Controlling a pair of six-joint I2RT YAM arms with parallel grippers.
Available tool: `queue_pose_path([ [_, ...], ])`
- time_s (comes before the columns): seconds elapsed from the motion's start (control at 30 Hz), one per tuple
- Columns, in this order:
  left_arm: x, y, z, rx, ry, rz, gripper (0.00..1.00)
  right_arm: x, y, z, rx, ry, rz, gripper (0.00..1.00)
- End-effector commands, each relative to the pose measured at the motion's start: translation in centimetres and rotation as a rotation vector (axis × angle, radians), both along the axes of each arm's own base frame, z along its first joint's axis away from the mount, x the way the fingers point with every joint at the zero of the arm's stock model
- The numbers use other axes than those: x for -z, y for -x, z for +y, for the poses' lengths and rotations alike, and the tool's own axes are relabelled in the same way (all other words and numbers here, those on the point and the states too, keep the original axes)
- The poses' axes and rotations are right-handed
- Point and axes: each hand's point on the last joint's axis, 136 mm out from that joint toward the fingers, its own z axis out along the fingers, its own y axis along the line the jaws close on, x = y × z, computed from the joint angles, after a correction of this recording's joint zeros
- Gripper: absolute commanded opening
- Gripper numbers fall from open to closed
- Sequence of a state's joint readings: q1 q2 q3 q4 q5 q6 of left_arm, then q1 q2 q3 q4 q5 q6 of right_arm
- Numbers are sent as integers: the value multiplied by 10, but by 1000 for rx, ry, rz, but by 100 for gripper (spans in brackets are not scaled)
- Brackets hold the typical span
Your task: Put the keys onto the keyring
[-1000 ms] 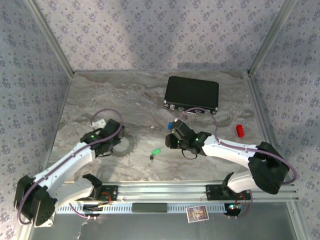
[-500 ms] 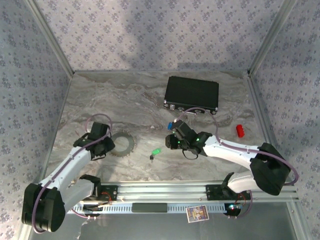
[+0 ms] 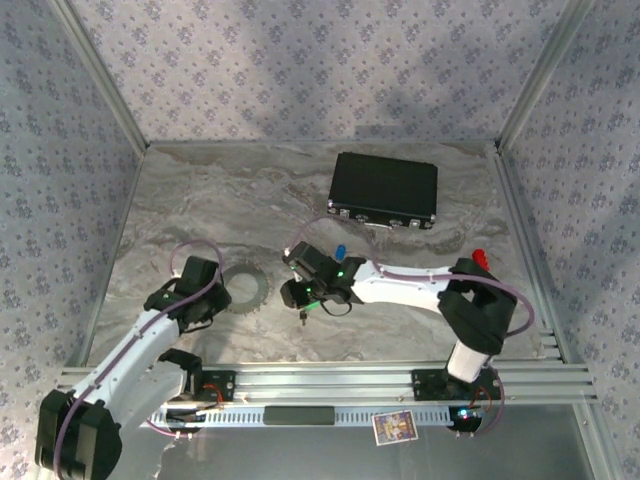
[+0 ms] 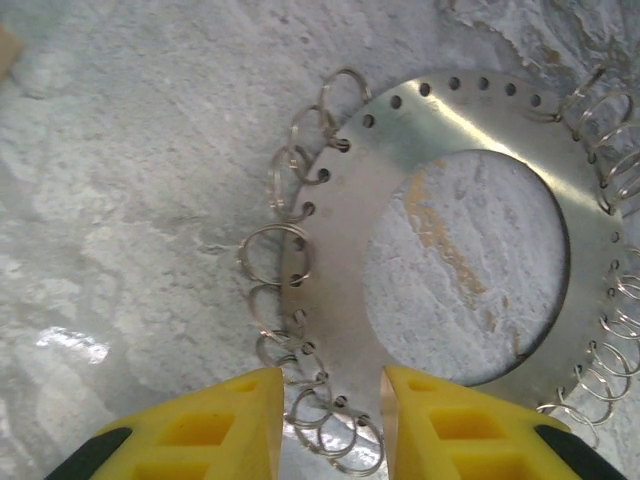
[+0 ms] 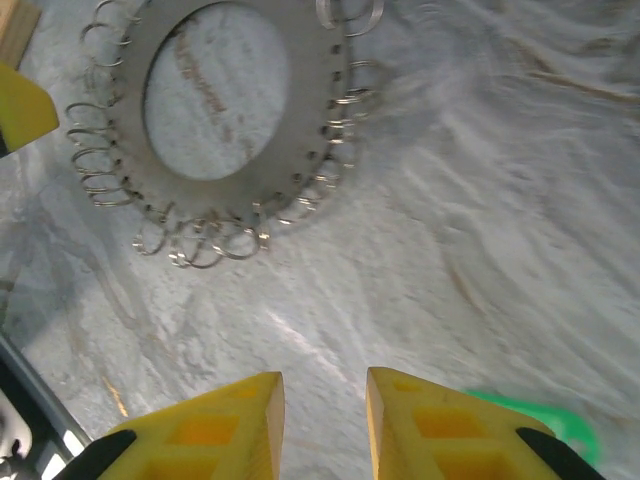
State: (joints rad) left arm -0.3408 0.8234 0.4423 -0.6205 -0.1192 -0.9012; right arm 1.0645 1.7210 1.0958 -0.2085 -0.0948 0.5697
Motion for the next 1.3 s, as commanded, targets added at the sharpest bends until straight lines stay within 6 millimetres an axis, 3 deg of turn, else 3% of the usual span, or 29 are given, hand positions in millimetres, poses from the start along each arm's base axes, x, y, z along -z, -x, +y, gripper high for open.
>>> queue_pose_path([
  [0.0,-14,5,19,-91,-54,-35,33,-3,17,34,-85,-44,40,29],
  [0.27,-53,16,61,-307,-118,-217,39,-1,29,83,-149,-99,56,31],
  [0.43,-66,18,72,-372,-117,-301,39,4,29,101,-158,-80,49,31],
  [0.77,-73,18,74,-377,-126,-316,39,26,22,105,-102,31,22,32],
  [1.27,-65,18,72,-381,-109,-301,39,48,24,111,-101,103,30,34],
])
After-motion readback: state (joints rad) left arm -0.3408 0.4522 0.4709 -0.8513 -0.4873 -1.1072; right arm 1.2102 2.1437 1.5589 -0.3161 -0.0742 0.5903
